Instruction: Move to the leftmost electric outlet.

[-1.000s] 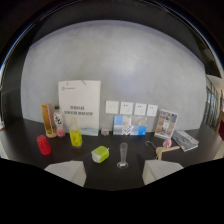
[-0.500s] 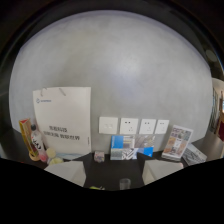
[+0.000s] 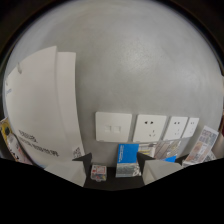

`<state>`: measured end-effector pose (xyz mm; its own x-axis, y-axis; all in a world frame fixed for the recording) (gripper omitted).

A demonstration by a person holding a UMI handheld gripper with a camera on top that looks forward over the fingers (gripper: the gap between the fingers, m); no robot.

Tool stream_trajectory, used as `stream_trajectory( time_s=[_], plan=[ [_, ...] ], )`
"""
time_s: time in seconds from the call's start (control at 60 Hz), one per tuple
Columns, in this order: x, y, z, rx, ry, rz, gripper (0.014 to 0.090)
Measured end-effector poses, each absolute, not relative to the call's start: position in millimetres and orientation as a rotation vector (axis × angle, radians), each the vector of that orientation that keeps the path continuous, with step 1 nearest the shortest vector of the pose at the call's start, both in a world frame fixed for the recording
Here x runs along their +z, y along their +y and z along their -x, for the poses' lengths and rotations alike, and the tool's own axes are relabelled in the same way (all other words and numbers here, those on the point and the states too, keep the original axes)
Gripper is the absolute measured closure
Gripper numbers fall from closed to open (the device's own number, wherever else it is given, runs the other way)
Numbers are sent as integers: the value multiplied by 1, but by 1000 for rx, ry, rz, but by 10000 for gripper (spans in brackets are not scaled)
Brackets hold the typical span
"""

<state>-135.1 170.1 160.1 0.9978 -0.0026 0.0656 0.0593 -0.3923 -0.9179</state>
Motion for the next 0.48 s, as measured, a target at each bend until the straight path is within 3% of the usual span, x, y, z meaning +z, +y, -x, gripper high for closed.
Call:
stream_trajectory(
  time_s=[0.483],
  plan=[
    [142,191,133,-59,-33,1995,187]
  ],
)
